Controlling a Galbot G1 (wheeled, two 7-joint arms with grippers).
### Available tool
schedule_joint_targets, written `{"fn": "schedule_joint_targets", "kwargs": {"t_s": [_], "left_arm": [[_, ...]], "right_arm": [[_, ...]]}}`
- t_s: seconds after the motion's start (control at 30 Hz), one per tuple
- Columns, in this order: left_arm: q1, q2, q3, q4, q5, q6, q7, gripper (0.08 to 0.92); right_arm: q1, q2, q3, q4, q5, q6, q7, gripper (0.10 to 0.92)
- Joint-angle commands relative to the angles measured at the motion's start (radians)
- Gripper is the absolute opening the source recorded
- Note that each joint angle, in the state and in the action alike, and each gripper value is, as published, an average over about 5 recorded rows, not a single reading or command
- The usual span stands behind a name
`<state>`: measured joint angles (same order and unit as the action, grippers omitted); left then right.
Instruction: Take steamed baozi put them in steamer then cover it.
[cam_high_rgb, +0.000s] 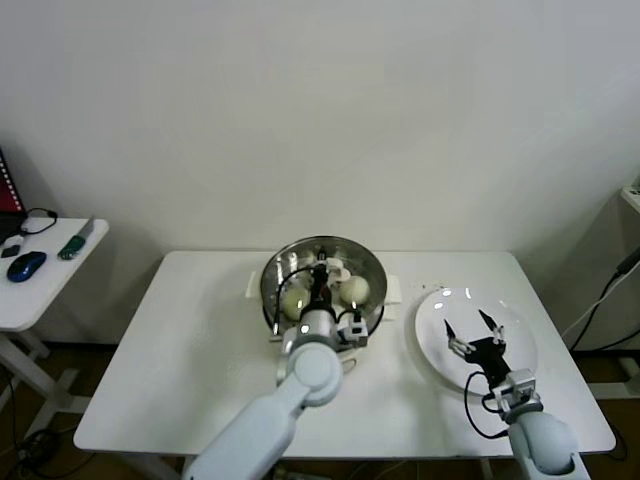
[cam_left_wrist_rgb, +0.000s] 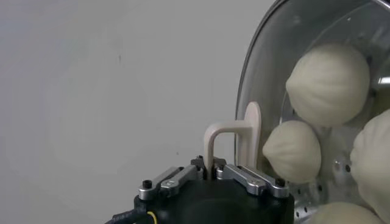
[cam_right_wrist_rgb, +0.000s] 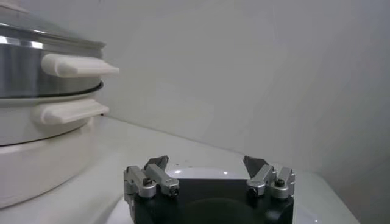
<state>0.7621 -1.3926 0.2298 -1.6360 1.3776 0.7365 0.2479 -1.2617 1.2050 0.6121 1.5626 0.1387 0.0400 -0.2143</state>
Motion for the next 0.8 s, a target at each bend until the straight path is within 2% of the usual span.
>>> {"fn": "schedule_joint_targets", "kwargs": {"t_s": [0.03,0.13,0.47,0.8], "left_arm": [[-0.008,0.013,0.008,-0.011,-0.012,0.049,0.01,0.154],[-0.004,0.026,0.011,-0.037,-0.03,0.049,0.016,0.203],[0.036,0.117,0.01,-0.184,-0.079,0.049,0.024,0.493],[0.125,0.191,-0.03,-0.353,-0.12,0.049,0.021,0.773]], "right_arm": [[-0.006,-0.003,0.006,0.015,0.004,-0.015,-0.02,0.823],[-0.01,-0.004,0.011,0.023,0.033,-0.036,-0.021,0.823],[-0.021,-0.017,0.022,0.034,0.062,-0.062,-0.026,0.823],[-0.025,-0.026,0.023,0.036,0.06,-0.068,-0.03,0.823]]}}
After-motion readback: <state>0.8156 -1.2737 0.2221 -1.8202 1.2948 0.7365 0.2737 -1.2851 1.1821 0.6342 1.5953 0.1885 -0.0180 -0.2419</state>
